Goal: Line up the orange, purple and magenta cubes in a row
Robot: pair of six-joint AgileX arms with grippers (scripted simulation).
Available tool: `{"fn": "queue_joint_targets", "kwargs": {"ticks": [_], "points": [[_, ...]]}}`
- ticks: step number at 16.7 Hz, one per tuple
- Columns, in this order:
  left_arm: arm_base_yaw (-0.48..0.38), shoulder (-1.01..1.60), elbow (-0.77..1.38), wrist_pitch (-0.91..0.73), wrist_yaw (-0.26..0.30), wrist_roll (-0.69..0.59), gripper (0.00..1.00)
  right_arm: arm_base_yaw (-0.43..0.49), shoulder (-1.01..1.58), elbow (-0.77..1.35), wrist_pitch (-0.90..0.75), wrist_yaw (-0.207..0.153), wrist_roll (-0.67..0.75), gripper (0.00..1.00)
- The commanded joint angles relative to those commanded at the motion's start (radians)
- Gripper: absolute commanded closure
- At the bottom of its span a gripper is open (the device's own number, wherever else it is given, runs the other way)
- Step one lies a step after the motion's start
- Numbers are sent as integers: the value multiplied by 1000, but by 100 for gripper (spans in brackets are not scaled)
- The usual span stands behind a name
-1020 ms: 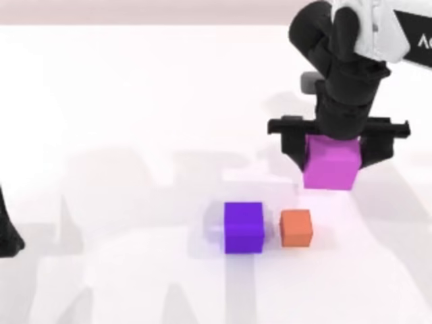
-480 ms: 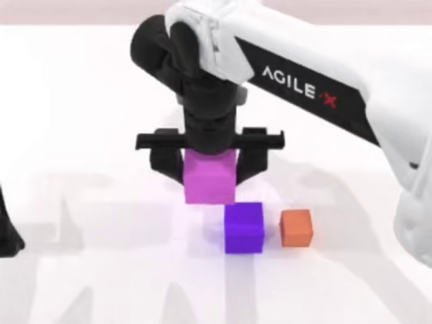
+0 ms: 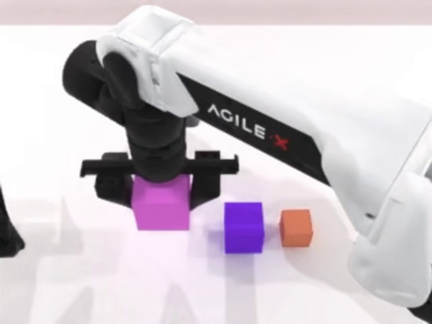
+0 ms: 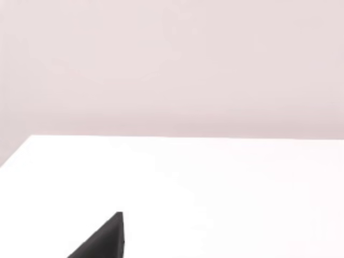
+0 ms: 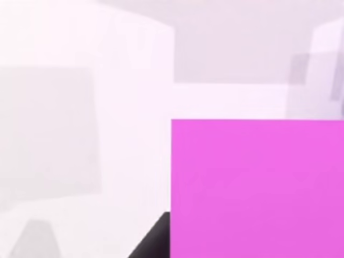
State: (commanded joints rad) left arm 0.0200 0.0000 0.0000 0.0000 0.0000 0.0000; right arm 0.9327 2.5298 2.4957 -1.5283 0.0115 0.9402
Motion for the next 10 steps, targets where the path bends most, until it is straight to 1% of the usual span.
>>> {"fn": "queue_joint_targets", "kwargs": {"ticks": [4, 10], "points": [[0, 0, 0, 0, 0, 0, 0, -4, -8, -19, 19, -1, 0, 100], [0, 0, 0, 0, 0, 0, 0, -2, -20, -249, 228, 0, 0, 100]]}}
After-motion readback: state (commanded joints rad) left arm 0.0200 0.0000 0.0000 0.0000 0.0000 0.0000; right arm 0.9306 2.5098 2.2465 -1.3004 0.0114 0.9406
